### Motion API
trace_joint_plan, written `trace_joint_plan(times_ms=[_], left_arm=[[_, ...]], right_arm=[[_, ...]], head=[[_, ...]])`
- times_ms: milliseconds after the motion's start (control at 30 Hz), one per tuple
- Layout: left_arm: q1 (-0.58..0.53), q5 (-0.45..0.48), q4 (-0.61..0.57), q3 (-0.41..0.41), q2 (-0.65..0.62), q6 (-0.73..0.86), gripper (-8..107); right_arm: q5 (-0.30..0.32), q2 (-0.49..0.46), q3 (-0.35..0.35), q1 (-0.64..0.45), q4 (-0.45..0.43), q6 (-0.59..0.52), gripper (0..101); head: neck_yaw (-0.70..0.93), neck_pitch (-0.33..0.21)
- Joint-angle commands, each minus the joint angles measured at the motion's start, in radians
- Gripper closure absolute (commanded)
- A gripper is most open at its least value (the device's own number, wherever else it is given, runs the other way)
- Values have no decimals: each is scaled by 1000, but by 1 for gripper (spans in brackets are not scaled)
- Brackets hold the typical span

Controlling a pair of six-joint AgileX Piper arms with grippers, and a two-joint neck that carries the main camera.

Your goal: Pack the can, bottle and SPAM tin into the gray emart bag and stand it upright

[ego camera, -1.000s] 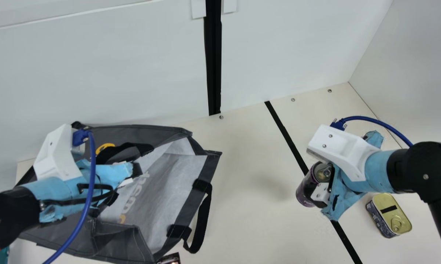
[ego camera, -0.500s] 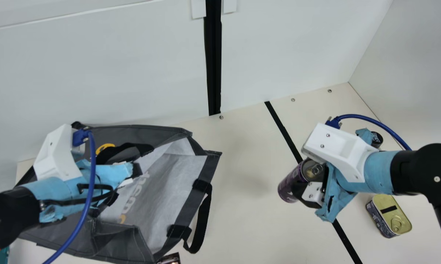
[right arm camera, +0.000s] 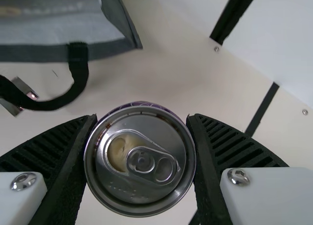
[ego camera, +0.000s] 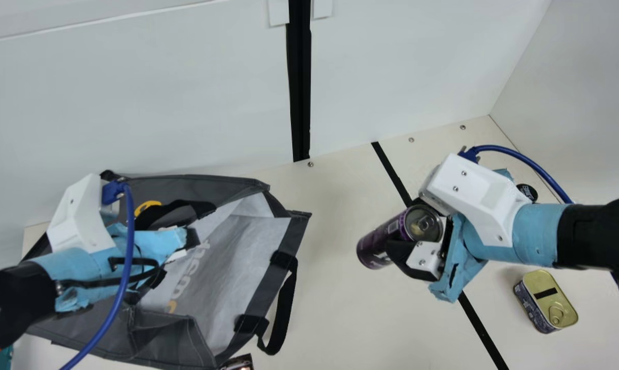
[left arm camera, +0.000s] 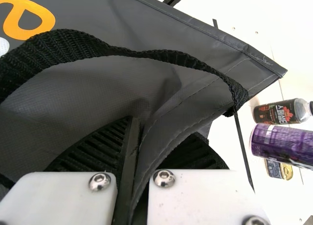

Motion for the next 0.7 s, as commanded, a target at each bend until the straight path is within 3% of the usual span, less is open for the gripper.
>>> trace_joint_plan(times_ms=[0, 667], left_arm=[[0, 0, 0, 0, 0, 0, 107], [0, 0, 0, 0, 0, 0, 107]], right_arm=[[0, -1, -6, 5, 41, 4, 101], [0, -32, -17, 82, 280, 9, 101]], head=[[-1, -23], [-1, -23]])
